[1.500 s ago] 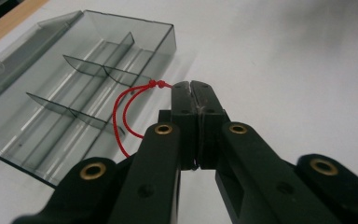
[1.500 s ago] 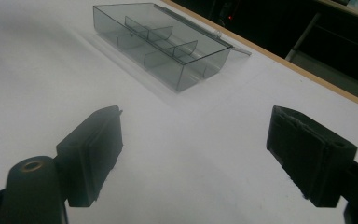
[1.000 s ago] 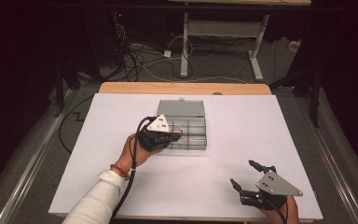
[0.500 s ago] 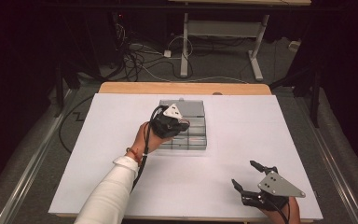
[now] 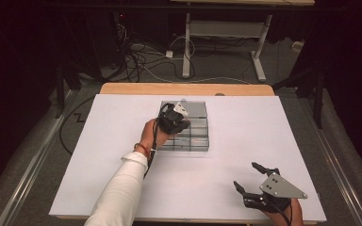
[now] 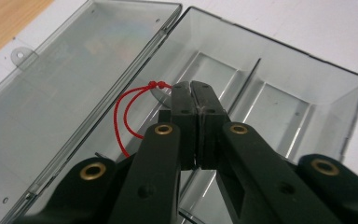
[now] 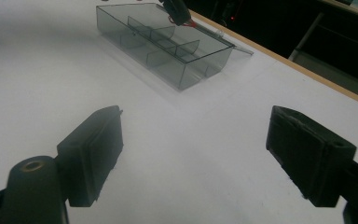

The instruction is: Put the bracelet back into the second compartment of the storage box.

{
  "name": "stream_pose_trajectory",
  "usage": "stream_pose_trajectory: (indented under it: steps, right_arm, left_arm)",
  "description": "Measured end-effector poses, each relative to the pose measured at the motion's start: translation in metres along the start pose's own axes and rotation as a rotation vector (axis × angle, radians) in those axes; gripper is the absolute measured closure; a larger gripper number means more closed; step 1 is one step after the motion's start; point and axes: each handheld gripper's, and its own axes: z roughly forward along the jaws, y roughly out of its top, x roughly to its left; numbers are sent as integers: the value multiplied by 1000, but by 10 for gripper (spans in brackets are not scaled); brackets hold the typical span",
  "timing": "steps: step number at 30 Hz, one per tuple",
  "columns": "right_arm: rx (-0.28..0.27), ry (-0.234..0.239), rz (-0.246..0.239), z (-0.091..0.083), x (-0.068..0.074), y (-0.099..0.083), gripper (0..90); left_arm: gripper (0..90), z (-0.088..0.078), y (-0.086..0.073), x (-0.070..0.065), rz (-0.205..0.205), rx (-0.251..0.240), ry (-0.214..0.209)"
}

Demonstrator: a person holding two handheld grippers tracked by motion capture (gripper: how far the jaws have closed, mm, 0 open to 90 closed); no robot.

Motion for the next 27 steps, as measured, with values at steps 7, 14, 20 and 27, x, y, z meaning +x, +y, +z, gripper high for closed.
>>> stream_pose_trajectory:
  steps: [7,14,20,27]
  right_arm:
    - [0,2,-2,0,0,0,194]
    - [2,3,-2,0,0,-1,194]
    - [4,3,-3,1,0,-1,194]
    - [8,4,-3,1,1,-1,194]
  left_arm:
    - [867,9,0,0,-15,25,12]
    - [865,13,0,1,-16,37,30]
    - [834,13,0,0,-18,36,42]
    - [833,9,0,-1,-21,13,54]
